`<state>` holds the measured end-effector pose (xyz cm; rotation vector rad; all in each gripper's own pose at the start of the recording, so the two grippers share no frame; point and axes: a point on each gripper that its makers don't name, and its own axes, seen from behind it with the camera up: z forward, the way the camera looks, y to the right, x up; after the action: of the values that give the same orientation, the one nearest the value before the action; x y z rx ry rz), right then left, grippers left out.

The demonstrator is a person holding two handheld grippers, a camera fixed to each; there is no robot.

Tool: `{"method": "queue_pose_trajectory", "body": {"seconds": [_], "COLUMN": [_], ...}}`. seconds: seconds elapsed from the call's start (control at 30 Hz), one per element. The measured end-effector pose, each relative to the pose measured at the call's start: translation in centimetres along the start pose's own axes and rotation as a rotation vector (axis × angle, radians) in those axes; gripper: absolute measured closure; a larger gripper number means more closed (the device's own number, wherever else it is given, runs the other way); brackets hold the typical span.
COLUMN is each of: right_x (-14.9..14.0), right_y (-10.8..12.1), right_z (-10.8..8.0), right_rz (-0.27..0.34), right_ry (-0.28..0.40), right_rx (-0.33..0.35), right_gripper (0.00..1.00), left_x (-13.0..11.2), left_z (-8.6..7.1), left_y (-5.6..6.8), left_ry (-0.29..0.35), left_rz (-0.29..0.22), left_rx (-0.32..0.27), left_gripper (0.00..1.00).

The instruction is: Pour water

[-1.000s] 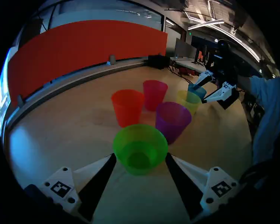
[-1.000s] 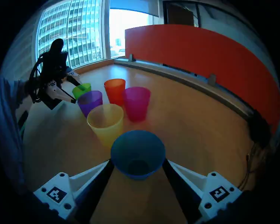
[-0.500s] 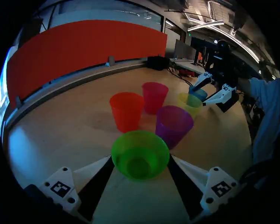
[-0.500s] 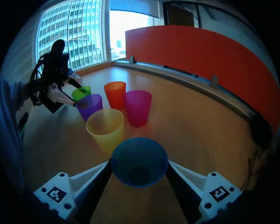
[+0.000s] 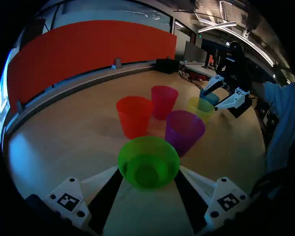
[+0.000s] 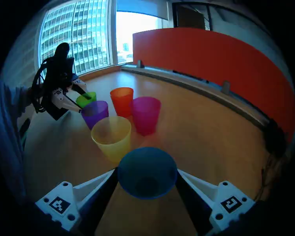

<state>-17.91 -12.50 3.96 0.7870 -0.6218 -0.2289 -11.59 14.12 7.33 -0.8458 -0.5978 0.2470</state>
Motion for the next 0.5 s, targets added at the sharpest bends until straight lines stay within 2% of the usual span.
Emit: {"method": "queue_pose_trajectory", "body": {"seconds": [0.2,0.5], "right_x": [0.15,0.84], "right_y": [0.1,0.31], "right_z": [0.34,0.05], "right_rz": [0.005,0.0], "right_ry": [0.013,0.051], "right_rx": [-0.006,-0.018], "right_gripper": [0.07,0.08], "left_x": [-0.01,0.07], "left_z": [0.06,0.06], "left_y": [0.06,0.07], "left_ry": [0.003,0.008], "left_rz": [-0.003,-0.004], "left_rx": [-0.001,0.006], "left_gripper": [0.15,0.15]}}
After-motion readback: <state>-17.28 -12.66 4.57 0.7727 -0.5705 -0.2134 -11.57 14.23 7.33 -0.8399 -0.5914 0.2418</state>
